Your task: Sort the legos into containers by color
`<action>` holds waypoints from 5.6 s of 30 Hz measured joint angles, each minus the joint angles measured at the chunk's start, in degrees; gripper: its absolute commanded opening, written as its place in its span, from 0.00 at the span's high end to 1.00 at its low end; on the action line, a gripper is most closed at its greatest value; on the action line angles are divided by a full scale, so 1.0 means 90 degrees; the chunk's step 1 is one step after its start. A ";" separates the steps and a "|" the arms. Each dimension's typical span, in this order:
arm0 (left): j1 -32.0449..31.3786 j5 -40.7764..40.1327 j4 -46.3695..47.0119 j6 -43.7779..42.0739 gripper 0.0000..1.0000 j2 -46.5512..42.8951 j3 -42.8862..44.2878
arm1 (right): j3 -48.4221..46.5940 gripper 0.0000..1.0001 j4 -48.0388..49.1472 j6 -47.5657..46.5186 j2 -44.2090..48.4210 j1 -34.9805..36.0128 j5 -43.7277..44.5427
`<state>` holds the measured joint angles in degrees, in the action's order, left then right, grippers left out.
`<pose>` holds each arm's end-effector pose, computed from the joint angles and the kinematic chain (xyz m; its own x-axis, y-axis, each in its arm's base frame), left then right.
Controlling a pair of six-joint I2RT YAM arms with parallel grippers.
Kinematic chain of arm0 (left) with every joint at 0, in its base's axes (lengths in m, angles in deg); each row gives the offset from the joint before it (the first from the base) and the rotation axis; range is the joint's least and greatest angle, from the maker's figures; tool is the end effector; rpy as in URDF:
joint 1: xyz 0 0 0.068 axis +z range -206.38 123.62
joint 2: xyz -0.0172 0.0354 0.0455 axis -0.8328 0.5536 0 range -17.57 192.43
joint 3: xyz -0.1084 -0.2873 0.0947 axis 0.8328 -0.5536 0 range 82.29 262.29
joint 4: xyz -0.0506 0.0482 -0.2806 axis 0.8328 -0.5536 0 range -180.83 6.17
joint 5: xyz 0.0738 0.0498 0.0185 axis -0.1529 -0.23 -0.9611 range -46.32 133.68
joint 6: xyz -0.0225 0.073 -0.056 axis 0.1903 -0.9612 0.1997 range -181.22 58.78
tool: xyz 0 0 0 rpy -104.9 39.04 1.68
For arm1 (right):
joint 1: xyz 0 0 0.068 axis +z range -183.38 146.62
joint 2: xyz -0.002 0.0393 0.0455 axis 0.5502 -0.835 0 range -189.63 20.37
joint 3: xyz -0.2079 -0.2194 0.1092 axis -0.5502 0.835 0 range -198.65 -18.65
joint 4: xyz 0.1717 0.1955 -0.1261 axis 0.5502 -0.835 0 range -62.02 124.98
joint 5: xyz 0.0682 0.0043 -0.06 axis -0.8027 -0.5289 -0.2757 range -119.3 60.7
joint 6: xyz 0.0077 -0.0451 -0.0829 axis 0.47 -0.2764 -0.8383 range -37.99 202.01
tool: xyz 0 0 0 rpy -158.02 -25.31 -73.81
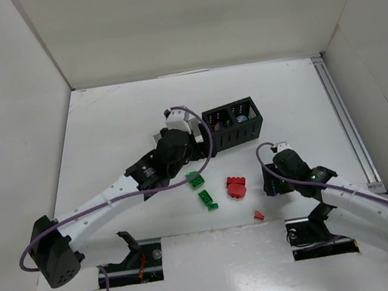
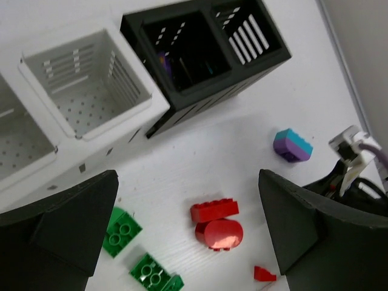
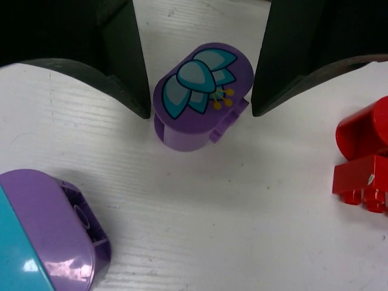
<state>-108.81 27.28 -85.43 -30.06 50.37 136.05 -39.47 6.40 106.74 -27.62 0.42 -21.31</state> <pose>0.2223 -0.2491 0.3529 -0.4497 -0.2296 -0.8632 0.4231 0.7963 -0.4323 0.1484 0.0850 0.1436 -0.8271 -0.0552 -0.5593 -0.1540 0.9793 0.1311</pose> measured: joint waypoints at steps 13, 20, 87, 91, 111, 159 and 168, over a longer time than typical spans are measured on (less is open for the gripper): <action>-0.0044 0.0019 -0.0325 0.0512 0.00 -0.0617 -0.0750 | -0.0469 0.66 0.0022 -0.0415 -0.0187 0.0289 0.0469; -0.0044 0.0053 -0.0486 0.0823 0.00 -0.0648 -0.0996 | -0.2477 0.66 0.0447 -0.2293 -0.0272 0.0379 0.0498; 0.0007 -0.0051 -0.1185 0.0299 0.00 -0.0619 -0.0940 | -0.0933 0.13 0.0034 0.0971 -0.1729 -0.0437 0.1736; 0.0109 -0.0053 -0.1188 0.0255 0.00 -0.0605 -0.0903 | -0.0933 0.13 0.0323 0.1081 -0.1911 -0.0617 0.1814; 0.0214 -0.0053 -0.1229 0.0204 0.00 -0.0347 -0.0789 | -0.1100 0.24 0.1360 0.0896 -0.2684 -0.1433 0.1902; 0.0716 0.4932 0.1146 -0.0449 0.05 -0.0498 -0.0593 | -0.2786 0.69 0.1855 -0.8301 -0.0270 0.0797 -0.4520; 0.0658 0.4772 0.1190 -0.0384 0.55 -0.0464 -0.0585 | -0.2939 0.69 0.1863 -0.8279 -0.0469 0.0872 -0.4379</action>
<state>-102.88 70.23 -74.73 -33.52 46.20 130.78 -65.92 23.17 32.23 -31.84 8.27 -60.72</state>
